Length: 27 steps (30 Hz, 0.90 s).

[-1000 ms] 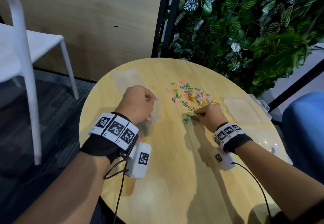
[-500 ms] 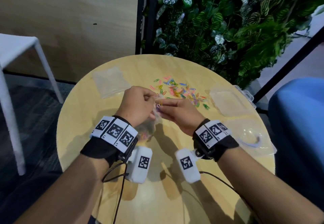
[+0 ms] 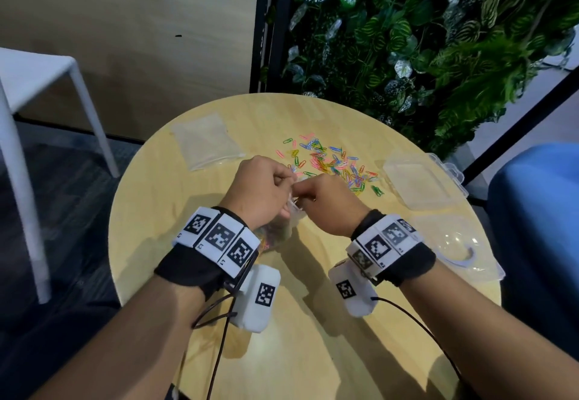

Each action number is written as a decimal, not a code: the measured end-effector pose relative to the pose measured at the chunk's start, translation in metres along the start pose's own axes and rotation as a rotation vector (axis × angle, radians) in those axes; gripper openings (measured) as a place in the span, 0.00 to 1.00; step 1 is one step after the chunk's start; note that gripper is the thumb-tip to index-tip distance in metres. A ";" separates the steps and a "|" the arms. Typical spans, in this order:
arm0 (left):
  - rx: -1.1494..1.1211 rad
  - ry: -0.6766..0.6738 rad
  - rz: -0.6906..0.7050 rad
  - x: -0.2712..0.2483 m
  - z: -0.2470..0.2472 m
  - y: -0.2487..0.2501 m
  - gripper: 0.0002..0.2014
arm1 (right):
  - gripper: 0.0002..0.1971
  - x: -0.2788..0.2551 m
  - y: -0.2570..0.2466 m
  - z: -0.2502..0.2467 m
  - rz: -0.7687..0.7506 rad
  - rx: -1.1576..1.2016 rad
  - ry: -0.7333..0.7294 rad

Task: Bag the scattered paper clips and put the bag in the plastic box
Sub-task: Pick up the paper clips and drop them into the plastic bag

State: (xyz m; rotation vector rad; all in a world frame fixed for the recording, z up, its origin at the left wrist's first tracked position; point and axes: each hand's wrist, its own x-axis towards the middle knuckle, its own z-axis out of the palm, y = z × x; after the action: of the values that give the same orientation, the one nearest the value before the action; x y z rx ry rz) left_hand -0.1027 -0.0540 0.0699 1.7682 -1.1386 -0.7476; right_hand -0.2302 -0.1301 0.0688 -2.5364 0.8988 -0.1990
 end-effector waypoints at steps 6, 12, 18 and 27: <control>0.033 0.063 -0.038 0.000 -0.027 -0.011 0.07 | 0.19 0.007 0.044 -0.022 0.228 0.364 0.197; 0.088 0.088 -0.034 0.000 -0.042 -0.023 0.08 | 0.32 0.023 0.126 -0.015 0.756 -0.342 -0.027; 0.107 0.082 -0.012 0.003 -0.043 -0.023 0.09 | 0.22 0.048 0.138 -0.003 0.608 -0.489 -0.183; 0.136 0.042 -0.004 0.005 -0.033 -0.017 0.11 | 0.13 0.038 0.126 0.023 0.485 -0.460 0.046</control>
State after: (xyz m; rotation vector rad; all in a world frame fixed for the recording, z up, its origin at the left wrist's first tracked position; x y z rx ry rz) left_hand -0.0669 -0.0434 0.0687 1.8907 -1.1816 -0.6451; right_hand -0.2660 -0.2334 -0.0087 -2.6117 1.7050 0.1149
